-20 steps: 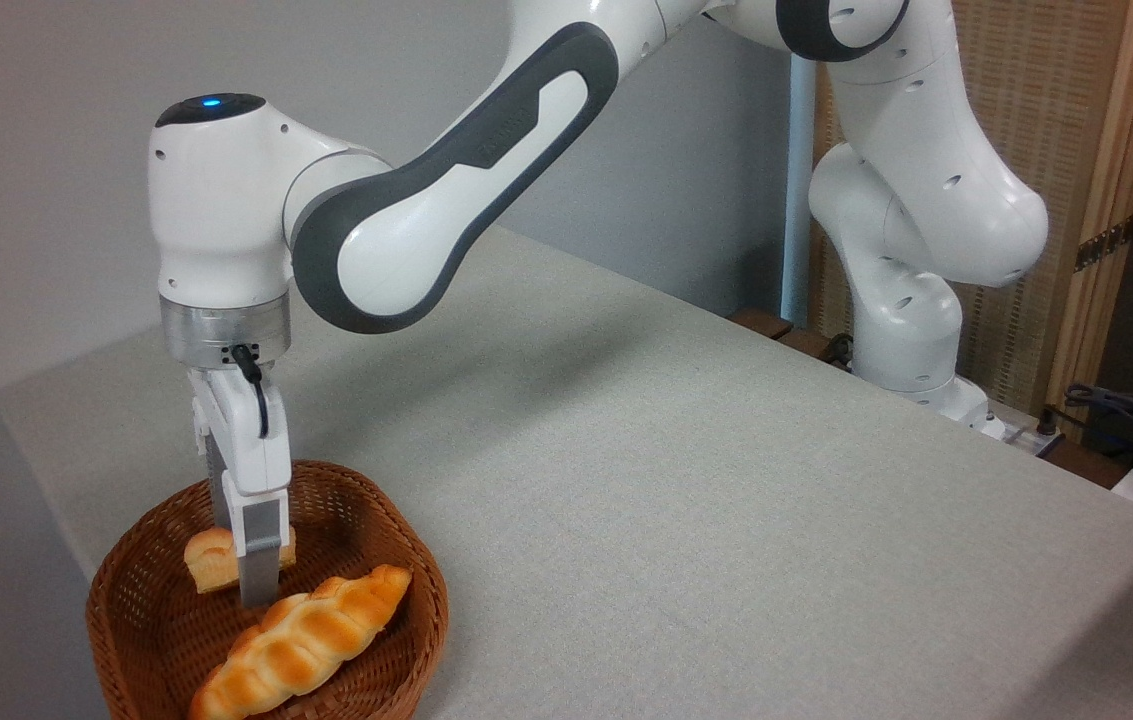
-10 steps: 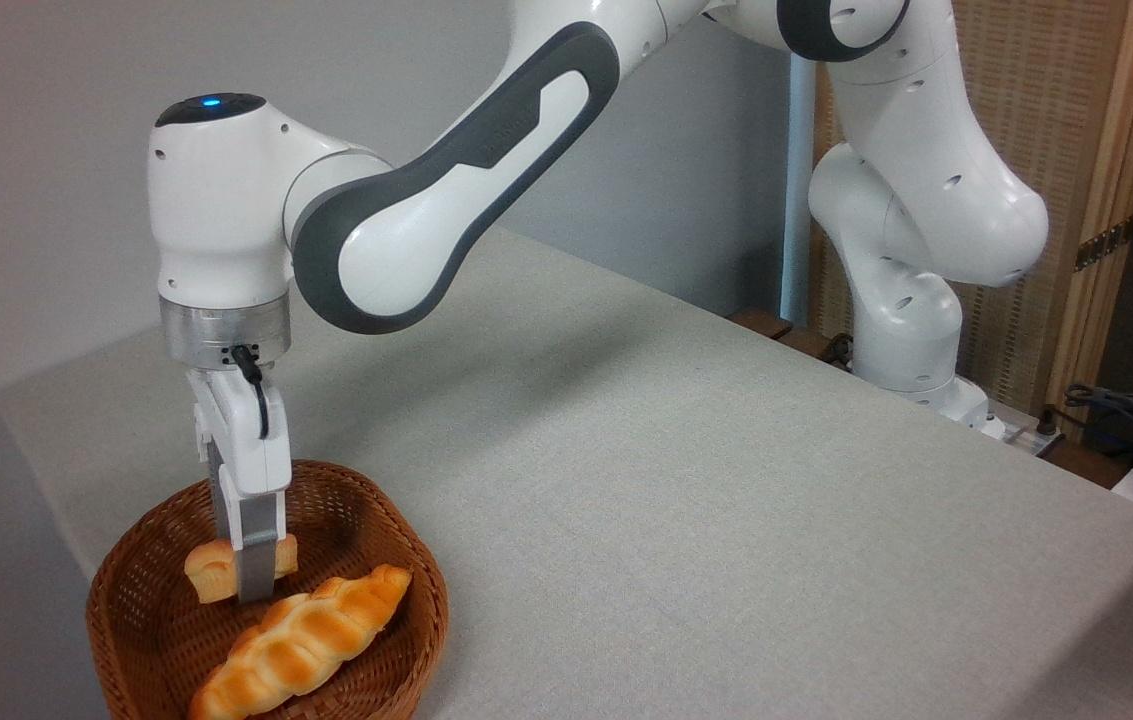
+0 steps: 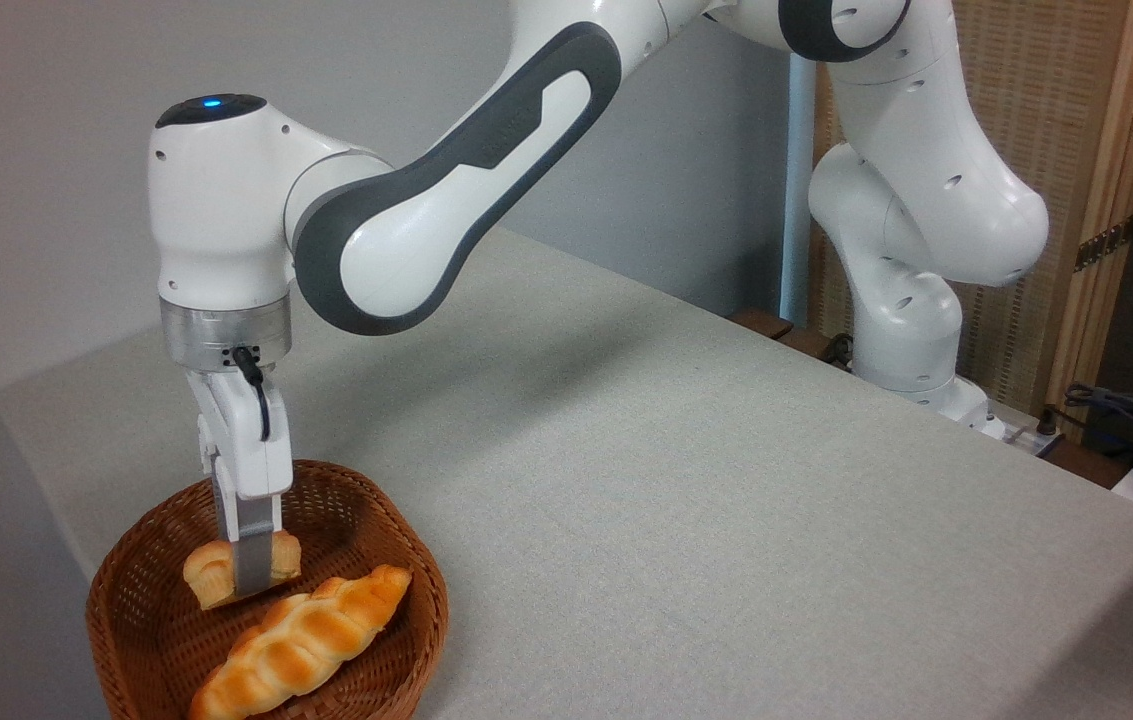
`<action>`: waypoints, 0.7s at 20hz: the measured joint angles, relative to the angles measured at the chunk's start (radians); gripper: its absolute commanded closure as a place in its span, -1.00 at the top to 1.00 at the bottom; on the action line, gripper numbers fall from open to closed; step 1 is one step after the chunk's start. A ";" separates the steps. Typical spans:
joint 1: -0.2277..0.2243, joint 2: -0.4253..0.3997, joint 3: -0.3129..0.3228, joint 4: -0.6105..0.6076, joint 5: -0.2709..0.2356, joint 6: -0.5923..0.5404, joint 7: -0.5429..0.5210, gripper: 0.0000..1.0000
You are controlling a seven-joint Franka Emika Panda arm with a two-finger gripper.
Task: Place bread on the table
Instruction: 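Close the gripper on the round orange bun, then lift the bun out of the basket and carry it over the table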
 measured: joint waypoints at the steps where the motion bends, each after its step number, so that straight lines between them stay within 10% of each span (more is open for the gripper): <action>1: 0.000 0.000 0.000 0.001 0.000 0.000 0.000 -0.60; 6: 0.007 -0.004 0.001 0.019 -0.014 0.000 -0.005 -0.60; 14: 0.077 -0.165 0.009 0.049 -0.234 -0.217 -0.005 -0.59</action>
